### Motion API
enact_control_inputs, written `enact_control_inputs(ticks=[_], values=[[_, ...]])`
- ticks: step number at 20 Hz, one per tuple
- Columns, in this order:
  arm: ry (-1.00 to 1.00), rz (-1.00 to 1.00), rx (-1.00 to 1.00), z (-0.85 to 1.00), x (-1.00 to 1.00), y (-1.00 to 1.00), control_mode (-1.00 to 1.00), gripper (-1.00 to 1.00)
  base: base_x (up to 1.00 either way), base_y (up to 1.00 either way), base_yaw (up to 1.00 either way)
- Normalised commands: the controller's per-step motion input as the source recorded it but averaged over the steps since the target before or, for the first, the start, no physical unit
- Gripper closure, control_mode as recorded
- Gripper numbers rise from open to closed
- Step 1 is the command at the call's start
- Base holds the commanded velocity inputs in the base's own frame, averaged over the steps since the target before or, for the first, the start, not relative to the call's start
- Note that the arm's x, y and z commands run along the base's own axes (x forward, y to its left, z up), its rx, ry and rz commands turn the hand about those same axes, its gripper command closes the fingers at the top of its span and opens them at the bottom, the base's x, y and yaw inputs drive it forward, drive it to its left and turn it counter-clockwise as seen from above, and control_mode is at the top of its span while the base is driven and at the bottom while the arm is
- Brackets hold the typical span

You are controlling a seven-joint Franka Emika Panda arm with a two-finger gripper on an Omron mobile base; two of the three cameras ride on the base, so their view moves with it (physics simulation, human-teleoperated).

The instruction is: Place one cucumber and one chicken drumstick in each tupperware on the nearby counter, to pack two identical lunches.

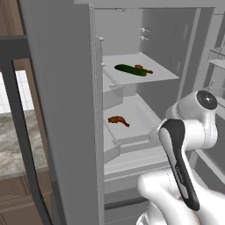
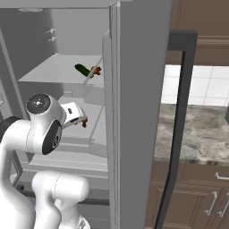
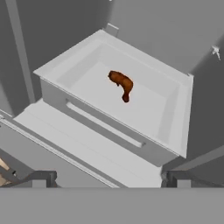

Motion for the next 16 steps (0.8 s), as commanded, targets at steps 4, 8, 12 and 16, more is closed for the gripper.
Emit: enact_control_inputs(ticks=[4,8,12,16], values=[[-0.04,-0.07,0.0,0.25,-0.03,0.0,-1.0,-1.0,0.0,0.0,0.0],[0.0,-0.05,0.04,0.48,0.17,0.0,-1.0,-1.0,0.0,0.0,0.0],[0.0,-0.03,0.01,0.38,0.17,0.0,-1.0,-1.0,0.0,0.0,0.0],[-0.05,-0.02,0.04,0.28,0.08,-0.04,-1.0,-1.0,0.0,0.0,0.0]])
